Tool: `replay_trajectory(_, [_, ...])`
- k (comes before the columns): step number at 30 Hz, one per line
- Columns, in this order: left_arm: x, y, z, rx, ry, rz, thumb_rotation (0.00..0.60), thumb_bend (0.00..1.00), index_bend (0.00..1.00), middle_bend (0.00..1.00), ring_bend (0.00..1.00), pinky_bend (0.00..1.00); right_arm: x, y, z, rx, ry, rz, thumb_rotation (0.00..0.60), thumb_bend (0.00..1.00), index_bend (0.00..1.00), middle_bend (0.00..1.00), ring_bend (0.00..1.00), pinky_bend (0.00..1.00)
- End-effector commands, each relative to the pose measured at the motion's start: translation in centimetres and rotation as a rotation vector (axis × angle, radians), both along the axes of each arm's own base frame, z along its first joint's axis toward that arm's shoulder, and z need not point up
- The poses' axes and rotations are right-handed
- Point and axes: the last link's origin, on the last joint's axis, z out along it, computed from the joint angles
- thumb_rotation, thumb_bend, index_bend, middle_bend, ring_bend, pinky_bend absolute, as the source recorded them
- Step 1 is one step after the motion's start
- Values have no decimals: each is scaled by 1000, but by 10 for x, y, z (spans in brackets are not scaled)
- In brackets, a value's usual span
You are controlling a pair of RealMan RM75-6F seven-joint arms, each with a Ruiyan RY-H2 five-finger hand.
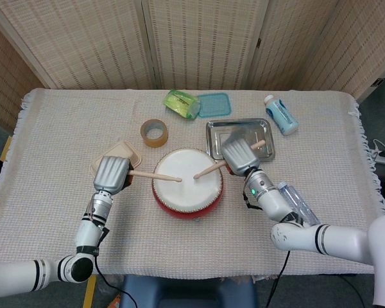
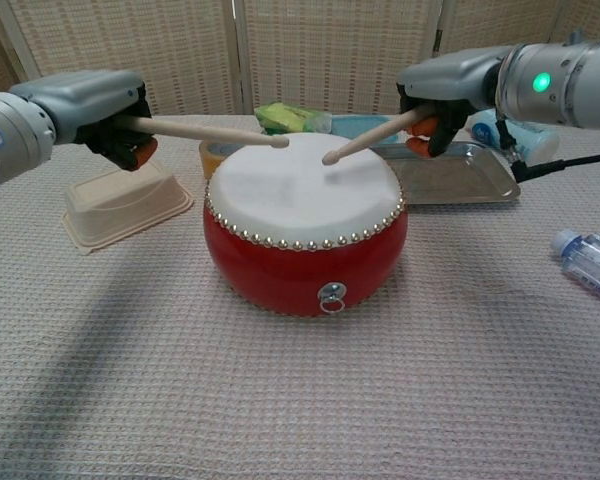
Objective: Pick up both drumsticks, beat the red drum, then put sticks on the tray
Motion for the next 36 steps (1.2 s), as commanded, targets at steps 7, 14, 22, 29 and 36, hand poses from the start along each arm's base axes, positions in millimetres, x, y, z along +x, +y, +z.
replay_trajectory(7, [-7, 3, -13, -25, 36, 37, 600, 715, 1000, 1000, 1000, 1000, 1, 6, 5, 10, -15, 16, 600, 491, 1000, 1000, 1000, 1000])
replay_trajectory(14, [-1, -1, 22, 57, -28, -10, 600, 714, 1000, 1000, 1000, 1000, -13, -3, -21, 28, 76, -24, 600, 491, 1000, 1000, 1000, 1000])
replay_trajectory(22, [-6, -2, -15, -34, 24, 12, 600, 713, 1000, 1000, 1000, 1000, 8, 4, 10, -17, -46, 34, 600, 491, 1000, 1000, 1000, 1000])
replay_trajectory(29, [-9, 1, -22, -28, 48, 28, 600, 713, 1000, 1000, 1000, 1000, -4, 4, 6, 1, -5, 2, 600, 492, 1000, 1000, 1000, 1000])
replay_trajectory(36, [-1, -1, 11, 51, -11, -19, 600, 713, 1000, 1000, 1000, 1000, -21, -5, -18, 27, 82, -59, 600, 491, 1000, 1000, 1000, 1000])
